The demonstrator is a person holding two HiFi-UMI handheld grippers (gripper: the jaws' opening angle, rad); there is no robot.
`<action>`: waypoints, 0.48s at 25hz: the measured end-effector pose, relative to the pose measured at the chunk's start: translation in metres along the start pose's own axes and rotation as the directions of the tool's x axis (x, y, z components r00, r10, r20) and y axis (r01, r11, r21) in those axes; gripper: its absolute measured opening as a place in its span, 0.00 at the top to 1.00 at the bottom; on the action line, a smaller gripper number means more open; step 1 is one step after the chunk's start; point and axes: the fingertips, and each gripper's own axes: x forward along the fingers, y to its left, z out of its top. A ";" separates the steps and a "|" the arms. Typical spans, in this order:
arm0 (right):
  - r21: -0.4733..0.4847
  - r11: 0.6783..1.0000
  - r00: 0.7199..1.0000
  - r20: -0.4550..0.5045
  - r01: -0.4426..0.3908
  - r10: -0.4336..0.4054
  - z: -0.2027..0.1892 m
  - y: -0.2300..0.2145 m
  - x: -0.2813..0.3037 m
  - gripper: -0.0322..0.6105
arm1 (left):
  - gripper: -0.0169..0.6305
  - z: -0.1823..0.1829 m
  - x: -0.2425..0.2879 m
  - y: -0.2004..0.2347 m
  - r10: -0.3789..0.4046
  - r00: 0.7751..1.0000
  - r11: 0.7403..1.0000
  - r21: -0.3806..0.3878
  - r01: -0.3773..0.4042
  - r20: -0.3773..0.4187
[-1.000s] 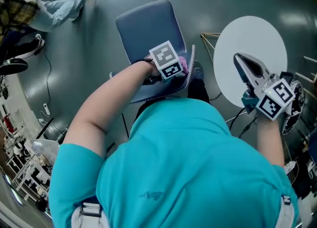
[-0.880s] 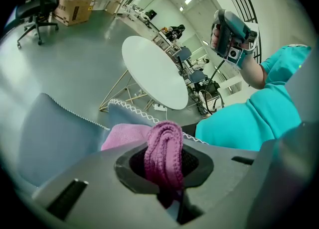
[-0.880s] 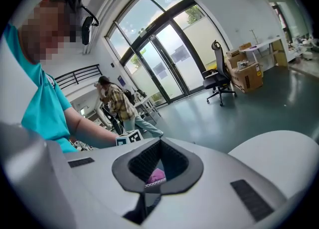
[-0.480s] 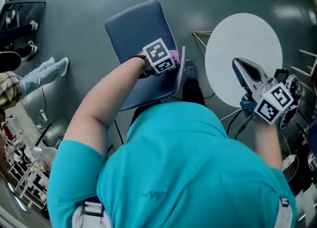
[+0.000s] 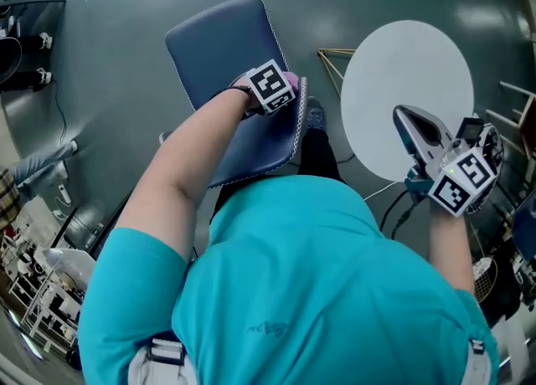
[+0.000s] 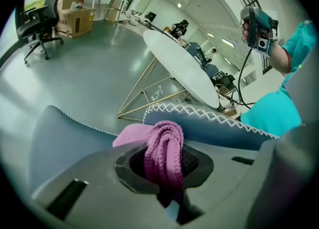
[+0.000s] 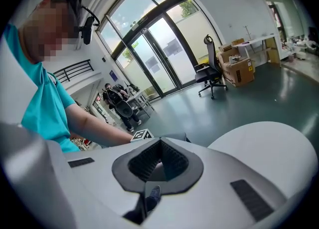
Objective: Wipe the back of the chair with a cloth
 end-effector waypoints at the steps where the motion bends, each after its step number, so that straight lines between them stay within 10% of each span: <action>1: -0.002 1.000 1.000 -0.003 -0.003 0.003 -0.001 0.000 0.000 0.96 | 0.88 0.001 0.002 0.002 0.005 1.000 1.000 -0.022 -0.005 0.013; 7: -0.035 0.998 0.999 0.009 -0.042 0.042 0.011 0.011 0.004 0.96 | 0.88 -0.008 -0.051 0.007 0.097 0.989 0.987 -0.141 -0.080 0.115; 12: -0.088 0.988 0.991 0.014 -0.130 0.132 0.029 0.067 0.055 0.96 | 0.88 -0.106 -0.155 0.019 0.237 0.966 0.954 -0.214 -0.210 0.107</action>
